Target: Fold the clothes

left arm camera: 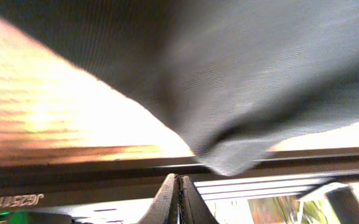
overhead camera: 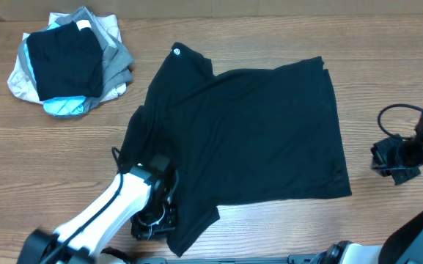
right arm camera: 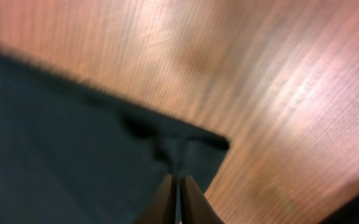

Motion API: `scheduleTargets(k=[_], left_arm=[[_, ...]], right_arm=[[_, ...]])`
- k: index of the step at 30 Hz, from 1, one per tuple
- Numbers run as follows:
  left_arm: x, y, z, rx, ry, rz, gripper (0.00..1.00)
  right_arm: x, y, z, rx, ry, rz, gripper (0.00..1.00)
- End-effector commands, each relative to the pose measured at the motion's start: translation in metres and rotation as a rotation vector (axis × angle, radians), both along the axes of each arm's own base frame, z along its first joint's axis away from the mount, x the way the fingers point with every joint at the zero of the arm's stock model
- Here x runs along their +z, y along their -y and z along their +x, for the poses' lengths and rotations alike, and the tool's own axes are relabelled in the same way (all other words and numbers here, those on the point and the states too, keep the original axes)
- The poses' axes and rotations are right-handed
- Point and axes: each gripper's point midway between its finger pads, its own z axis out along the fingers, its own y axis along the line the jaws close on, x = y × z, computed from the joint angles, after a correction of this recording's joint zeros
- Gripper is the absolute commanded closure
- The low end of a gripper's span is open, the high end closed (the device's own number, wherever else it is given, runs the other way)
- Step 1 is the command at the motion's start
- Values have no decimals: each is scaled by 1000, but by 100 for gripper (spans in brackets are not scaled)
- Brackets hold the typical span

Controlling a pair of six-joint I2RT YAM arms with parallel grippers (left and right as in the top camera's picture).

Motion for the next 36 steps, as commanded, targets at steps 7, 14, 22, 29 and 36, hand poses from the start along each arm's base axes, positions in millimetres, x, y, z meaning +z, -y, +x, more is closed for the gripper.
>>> scheduleTargets(k=[7,14,22,29,36], left_arm=[[40,8,92,25,399,38,48],[40,-12,131,132,483,62,80],[4,-16,158,102,455,59,96],[-21,-47,172,174,429,140,96],[-39,-87,171,257,365,194,96]], right_arm=[[11,-81,48,427,180,32,23],[-10,-110,47,482,180,42,43],[-40,-113,36,478,171,56,80],[-65,-115,23,447,153,64,82],[-83,-115,16,402,115,76,86]])
